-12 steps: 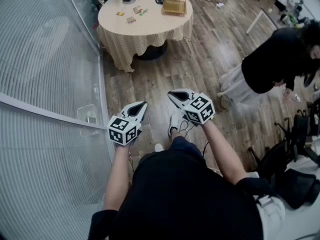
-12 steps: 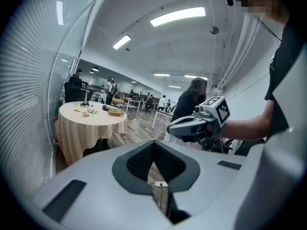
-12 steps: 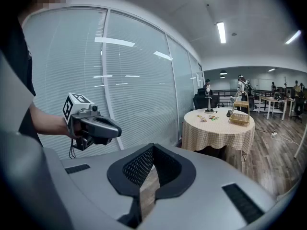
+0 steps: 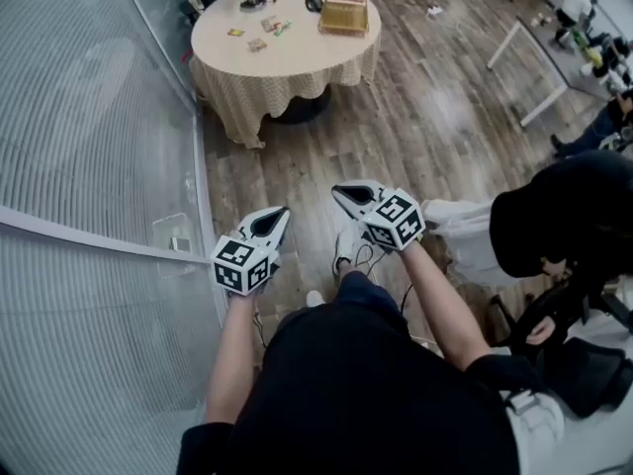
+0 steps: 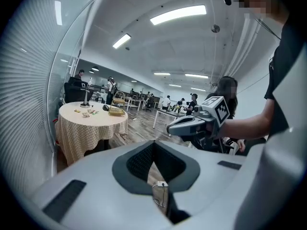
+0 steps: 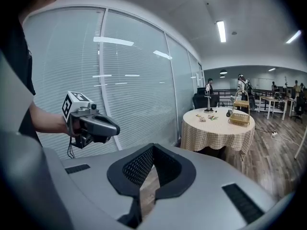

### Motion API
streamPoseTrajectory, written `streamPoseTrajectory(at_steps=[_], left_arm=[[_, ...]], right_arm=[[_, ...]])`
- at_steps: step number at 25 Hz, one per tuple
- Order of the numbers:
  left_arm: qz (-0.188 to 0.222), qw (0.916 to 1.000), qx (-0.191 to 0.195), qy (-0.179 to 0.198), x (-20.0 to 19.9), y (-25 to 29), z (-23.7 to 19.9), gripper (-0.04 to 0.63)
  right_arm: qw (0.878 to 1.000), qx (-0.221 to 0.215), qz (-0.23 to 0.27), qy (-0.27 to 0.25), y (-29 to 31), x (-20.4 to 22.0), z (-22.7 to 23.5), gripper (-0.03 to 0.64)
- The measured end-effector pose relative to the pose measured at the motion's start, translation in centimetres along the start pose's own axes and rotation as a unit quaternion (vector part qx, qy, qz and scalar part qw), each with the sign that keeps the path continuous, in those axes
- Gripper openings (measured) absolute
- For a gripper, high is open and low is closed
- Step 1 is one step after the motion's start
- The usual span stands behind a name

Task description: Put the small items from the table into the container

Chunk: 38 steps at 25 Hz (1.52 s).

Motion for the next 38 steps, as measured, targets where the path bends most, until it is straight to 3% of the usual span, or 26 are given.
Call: streamPoseTrajectory(at_steps=[13, 29, 38], left_arm=[[-0.021, 0.9994, -0.01, -0.026, 0.1, 3.9, -3.3, 0.003], [-0.056, 0.9964, -0.035, -0.053, -3.3, 15.8, -9.6, 0.003], [-0.051, 0.9955, -0.051, -0.06, -5.4, 20.7, -11.8, 0.003]], right_arm=[[1.0, 0.0, -0.018, 0.023, 2.9, -0.3, 5.3, 0.029], [0.998, -0.032, -0.04, 0.029, 6.5, -5.5, 18.7, 0.031], [0.996, -0.051, -0.056, 0.036, 7.5, -7.0, 24.3, 0.03]])
Point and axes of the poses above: the fingertips, and each gripper's own axes: y forward along the fingers, z to its right, x out of its underside, the point moved 6 cm from there along -y, backward along the fingers, and after that the axes turned 13 degrees about y, right-handed, at the moved point
